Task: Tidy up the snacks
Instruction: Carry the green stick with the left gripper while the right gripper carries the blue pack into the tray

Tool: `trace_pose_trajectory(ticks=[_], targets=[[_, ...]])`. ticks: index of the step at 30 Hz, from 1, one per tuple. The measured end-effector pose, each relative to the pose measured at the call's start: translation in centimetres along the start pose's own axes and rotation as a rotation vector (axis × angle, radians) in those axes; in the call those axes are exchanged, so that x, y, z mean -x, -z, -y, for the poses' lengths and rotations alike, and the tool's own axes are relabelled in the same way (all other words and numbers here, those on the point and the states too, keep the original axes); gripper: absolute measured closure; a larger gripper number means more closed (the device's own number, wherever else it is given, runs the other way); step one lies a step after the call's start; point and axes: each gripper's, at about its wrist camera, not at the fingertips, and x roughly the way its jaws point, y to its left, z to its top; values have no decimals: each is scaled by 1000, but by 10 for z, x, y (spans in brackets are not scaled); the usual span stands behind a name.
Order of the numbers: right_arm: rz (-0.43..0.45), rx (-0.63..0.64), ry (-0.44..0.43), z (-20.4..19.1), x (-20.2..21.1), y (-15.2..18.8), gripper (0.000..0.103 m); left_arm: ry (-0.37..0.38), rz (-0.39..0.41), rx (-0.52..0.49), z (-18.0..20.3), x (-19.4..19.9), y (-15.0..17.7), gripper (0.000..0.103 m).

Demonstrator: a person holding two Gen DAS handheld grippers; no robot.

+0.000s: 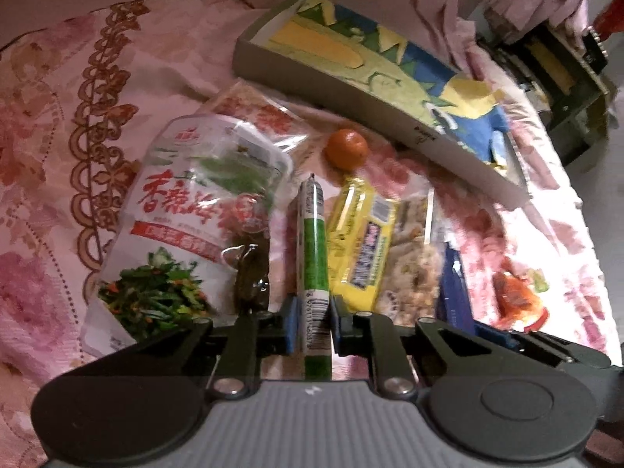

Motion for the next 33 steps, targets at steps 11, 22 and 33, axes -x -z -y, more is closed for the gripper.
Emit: trace_pose_trajectory(ticks=[11, 22, 33], targets=[[105, 149, 89, -18, 27, 10, 69, 52, 59, -39, 16, 14, 7, 85], [240, 295, 206, -31, 46, 16, 70, 119, 102, -73, 29, 31, 17, 85], [359, 335, 265, -31, 53, 10, 70, 84, 270, -54, 34, 47, 10, 85]])
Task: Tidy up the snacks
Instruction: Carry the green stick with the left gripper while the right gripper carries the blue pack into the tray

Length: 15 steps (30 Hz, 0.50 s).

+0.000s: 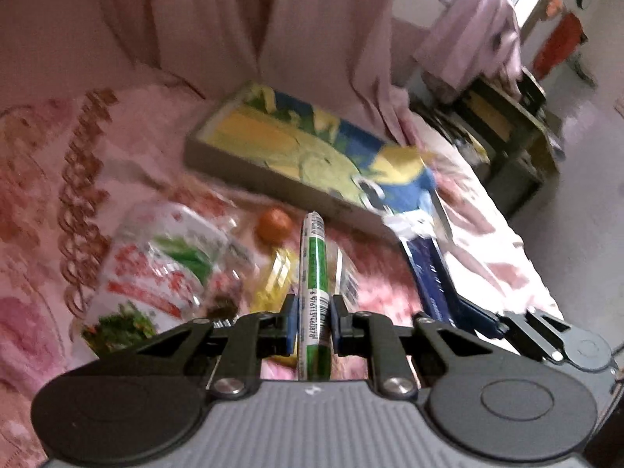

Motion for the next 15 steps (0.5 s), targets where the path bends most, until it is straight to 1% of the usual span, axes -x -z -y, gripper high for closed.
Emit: trace_pose_trajectory(ticks=[3, 8, 11, 15], targets=[[33, -14, 18, 5, -6, -8, 70, -26, 41, 7, -1, -5, -13, 85], [94, -13, 47, 14, -19, -22, 70, -31, 110, 40, -4, -22, -37, 85], [112, -31, 56, 20, -28, -32, 70, -14, 144, 62, -5, -39, -50, 85], [123, -76, 64, 29, -45, -45, 70, -2, 179, 58, -5, -61, -65, 85]])
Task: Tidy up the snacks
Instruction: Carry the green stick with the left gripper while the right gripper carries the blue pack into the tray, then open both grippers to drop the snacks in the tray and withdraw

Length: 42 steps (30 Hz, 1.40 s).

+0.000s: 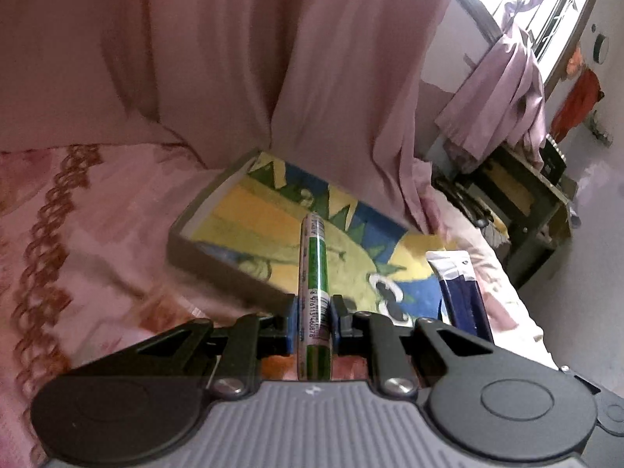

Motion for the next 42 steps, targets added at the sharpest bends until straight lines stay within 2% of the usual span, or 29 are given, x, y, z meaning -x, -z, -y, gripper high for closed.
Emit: trace_pose_trajectory(ticks=[10, 21, 25, 37, 42], targets=[[-23, -81, -22, 7, -69, -19, 70, 50, -16, -10, 0, -59, -25, 85], [-123, -242, -50, 27, -128, -24, 69, 40, -92, -21, -6, -97, -31, 85], [-143, -293, -54, 33, -138, -24, 69, 39, -113, -23, -8, -107, -35, 85], [-177, -336, -70, 37, -147, -18, 67, 1, -138, -65, -2, -113, -27, 84], [-192, -354, -72, 41, -147, -15, 62, -1, -138, -77, 2, -107, -29, 79]])
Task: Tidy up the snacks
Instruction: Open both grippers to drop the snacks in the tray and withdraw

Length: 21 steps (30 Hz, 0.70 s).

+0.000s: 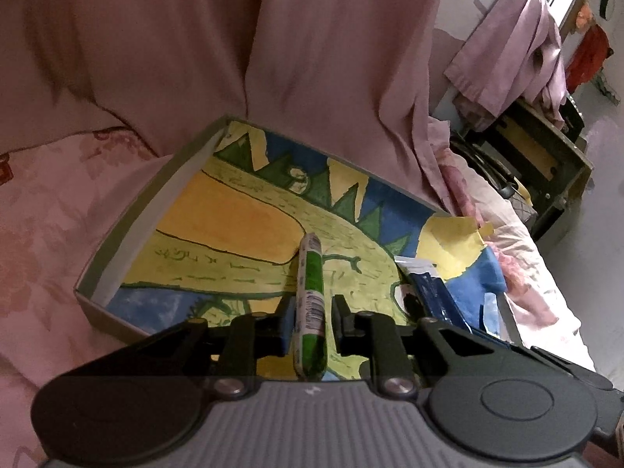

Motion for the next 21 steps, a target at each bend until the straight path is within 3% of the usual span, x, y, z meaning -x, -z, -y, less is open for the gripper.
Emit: trace_pose_trajectory(ticks=[4, 10, 16, 21], targets=[[26, -4, -1, 2, 7, -2, 42, 1, 15, -5, 4, 8, -1, 63], [76, -17, 12, 9, 30, -5, 25, -23, 48, -14, 7, 25, -2, 45], [168, -63, 30, 26, 70, -8, 11, -64, 140, -43, 15, 57, -4, 20], [240, -67, 21, 31, 106, -6, 6, -89, 213, -81, 25, 89, 0, 9]])
